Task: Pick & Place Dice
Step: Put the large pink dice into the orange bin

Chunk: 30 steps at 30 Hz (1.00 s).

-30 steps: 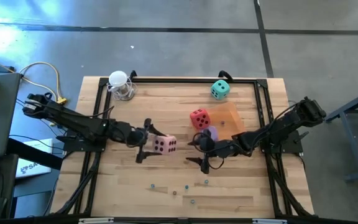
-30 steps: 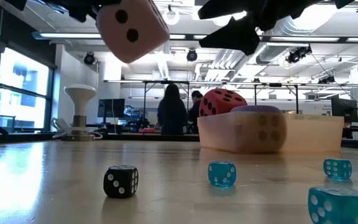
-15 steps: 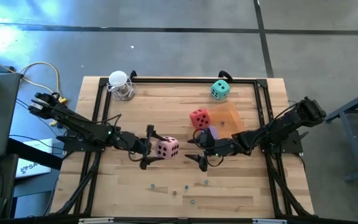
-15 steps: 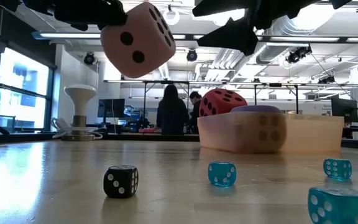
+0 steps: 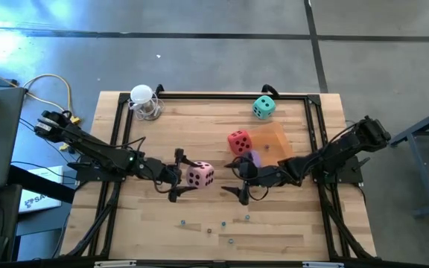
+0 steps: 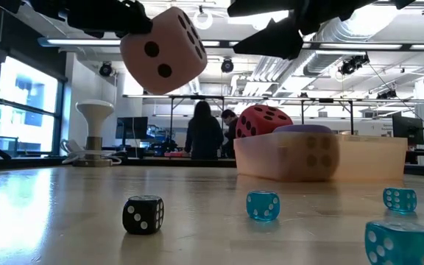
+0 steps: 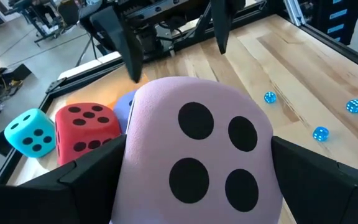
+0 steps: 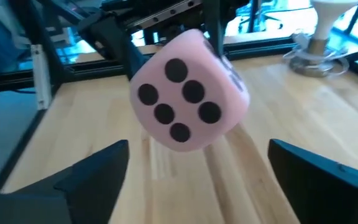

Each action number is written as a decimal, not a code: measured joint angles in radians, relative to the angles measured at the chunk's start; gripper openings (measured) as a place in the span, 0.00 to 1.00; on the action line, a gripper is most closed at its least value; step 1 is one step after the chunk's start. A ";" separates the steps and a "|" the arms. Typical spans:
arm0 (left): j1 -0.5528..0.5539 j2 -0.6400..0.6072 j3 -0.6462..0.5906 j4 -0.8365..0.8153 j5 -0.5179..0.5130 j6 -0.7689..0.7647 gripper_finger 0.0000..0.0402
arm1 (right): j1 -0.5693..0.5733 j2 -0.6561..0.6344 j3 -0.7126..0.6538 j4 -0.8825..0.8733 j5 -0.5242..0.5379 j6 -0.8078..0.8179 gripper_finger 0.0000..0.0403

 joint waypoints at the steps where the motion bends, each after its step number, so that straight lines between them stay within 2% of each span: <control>1: 0.000 0.000 0.000 -0.001 0.000 0.000 0.88 | 0.004 0.000 0.000 0.000 0.019 -0.001 0.96; 3: 0.000 0.000 0.000 -0.001 0.000 0.002 0.88 | 0.009 0.000 0.000 0.000 0.070 0.027 0.98; 5: 0.000 0.000 0.000 0.000 0.000 0.005 0.88 | 0.014 0.000 0.000 -0.001 0.122 0.088 0.95; 9: 0.000 0.000 0.000 0.000 0.000 -0.006 0.88 | 0.012 0.000 0.000 -0.029 0.135 0.090 0.91; 14: 0.016 0.000 0.001 0.004 0.005 -0.133 0.88 | 0.012 0.000 0.000 -0.052 0.127 -0.001 0.91; 19: 0.040 0.000 0.001 0.022 0.045 -0.221 0.88 | 0.014 0.000 0.000 -0.021 0.056 -0.084 0.90; 24: 0.060 0.001 0.001 0.058 0.098 -0.274 0.88 | 0.020 0.049 -0.001 0.064 0.069 -0.217 0.88; 30: 0.073 0.024 0.002 0.083 0.113 -0.290 0.88 | 0.035 0.137 0.000 0.276 0.049 -0.424 0.88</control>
